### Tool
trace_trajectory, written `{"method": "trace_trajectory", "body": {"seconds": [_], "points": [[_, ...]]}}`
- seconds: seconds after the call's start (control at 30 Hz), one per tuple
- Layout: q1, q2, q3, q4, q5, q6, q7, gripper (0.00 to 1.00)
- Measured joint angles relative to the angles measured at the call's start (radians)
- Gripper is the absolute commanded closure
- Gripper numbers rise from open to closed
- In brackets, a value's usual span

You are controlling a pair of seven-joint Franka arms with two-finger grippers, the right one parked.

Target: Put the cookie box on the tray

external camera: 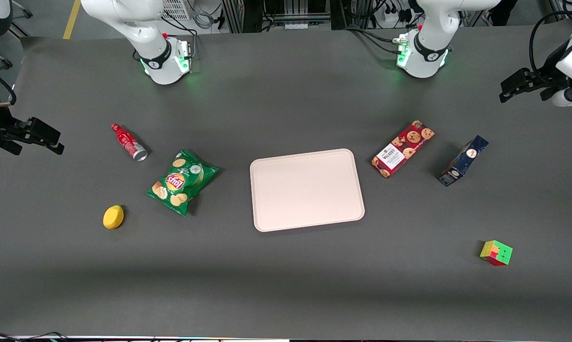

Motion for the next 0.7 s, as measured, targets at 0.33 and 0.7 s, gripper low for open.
{"method": "trace_trajectory", "body": {"seconds": [0.33,0.7], "points": [[0.000,0.001,-0.002,0.004,-0.002,0.000,0.003,0.00],[0.000,0.001,-0.002,0.004,-0.001,0.000,0.048,0.00]]}}
